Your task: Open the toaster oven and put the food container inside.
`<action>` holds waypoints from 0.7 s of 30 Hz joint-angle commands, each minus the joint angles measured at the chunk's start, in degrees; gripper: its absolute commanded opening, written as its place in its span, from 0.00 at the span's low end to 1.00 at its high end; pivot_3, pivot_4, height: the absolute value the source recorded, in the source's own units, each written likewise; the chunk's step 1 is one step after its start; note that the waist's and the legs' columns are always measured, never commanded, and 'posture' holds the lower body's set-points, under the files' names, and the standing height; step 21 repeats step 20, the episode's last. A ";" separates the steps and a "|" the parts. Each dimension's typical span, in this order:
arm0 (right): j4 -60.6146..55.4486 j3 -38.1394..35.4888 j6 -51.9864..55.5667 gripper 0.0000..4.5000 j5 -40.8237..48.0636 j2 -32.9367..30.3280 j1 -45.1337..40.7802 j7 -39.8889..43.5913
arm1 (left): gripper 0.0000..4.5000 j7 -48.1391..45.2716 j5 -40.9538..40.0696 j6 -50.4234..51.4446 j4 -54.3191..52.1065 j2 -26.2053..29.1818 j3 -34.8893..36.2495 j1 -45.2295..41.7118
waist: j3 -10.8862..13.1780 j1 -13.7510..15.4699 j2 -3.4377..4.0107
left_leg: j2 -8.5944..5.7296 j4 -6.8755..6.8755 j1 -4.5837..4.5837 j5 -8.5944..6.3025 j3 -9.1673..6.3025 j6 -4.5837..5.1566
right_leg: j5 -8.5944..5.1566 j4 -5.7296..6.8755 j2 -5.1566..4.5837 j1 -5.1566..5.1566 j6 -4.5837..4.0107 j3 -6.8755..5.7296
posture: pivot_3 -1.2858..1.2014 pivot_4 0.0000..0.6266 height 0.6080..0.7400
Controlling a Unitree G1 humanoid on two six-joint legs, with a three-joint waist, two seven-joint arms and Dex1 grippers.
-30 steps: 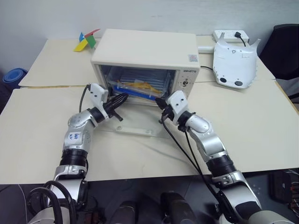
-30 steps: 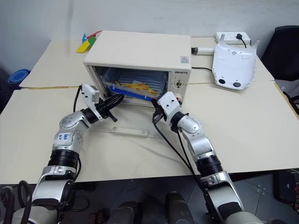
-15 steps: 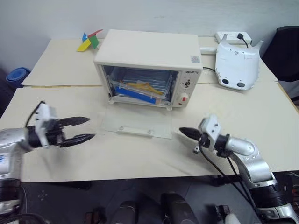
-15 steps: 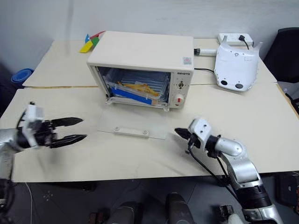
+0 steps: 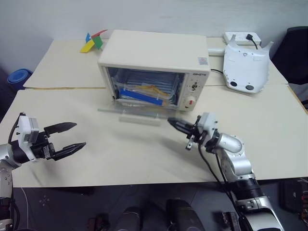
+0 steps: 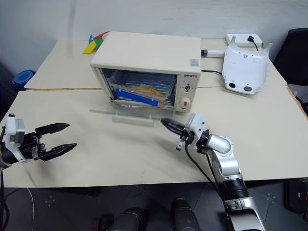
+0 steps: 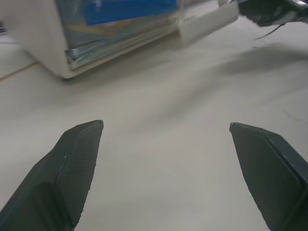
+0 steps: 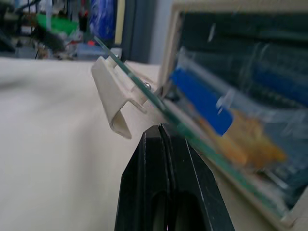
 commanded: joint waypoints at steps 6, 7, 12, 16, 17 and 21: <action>-11.02 -6.63 8.44 0.08 8.95 -5.81 -0.61 0.40 | 1.00 4.70 3.28 -7.41 -6.17 -4.52 -1.06 4.21 | 0.00 0.28 0.00 | 0.00 -0.03 -0.01 -0.01 -0.03 0.01 | 0.00 -0.03 -0.01 0.01 0.00 -0.02 | 0.52 0.24 1.00; -11.62 -6.05 8.29 0.13 8.07 -7.98 1.25 2.78 | 1.00 4.40 4.33 -8.70 -6.38 -4.70 -2.15 4.79 | -0.01 0.31 -0.01 | -0.01 -0.03 -0.01 -0.02 -0.01 0.03 | 0.00 -0.06 -0.01 0.01 0.00 -0.01 | 0.52 0.24 1.00; -10.12 -4.44 3.86 0.51 3.08 -16.36 10.23 11.93 | 1.00 6.95 8.67 -13.57 -6.33 -5.75 -4.74 5.53 | -0.01 1.11 -0.02 | 0.00 -0.01 -0.01 -0.06 0.06 0.11 | 0.00 -0.15 0.00 0.07 0.00 0.02 | 0.52 0.24 1.00; -5.56 -4.80 -1.95 0.81 0.15 -18.60 13.84 15.53 | 1.00 10.51 11.63 -16.41 -6.46 -6.06 -4.90 6.79 | -0.01 1.09 -0.02 | 0.02 0.01 0.06 -0.06 0.17 0.11 | 0.00 -0.14 0.01 0.11 0.00 0.07 | 0.52 0.24 1.00; -4.73 -4.69 -2.92 0.88 -0.34 -18.67 14.16 15.90 | 1.00 10.85 11.64 -16.62 -6.59 -6.07 -4.83 7.24 | -0.01 1.06 -0.02 | 0.03 0.00 0.08 -0.06 0.22 0.11 | 0.00 -0.13 0.01 0.11 0.00 0.08 | 0.52 0.24 1.00; -1.86 -4.62 -4.99 0.99 -2.08 -18.13 14.95 15.25 | 1.00 14.74 12.36 -15.36 -7.53 -6.51 -4.10 8.35 | -0.01 1.07 -0.01 | 0.04 -0.01 0.09 -0.06 0.22 0.11 | 0.00 -0.12 0.01 0.10 0.00 0.08 | 0.52 0.24 1.00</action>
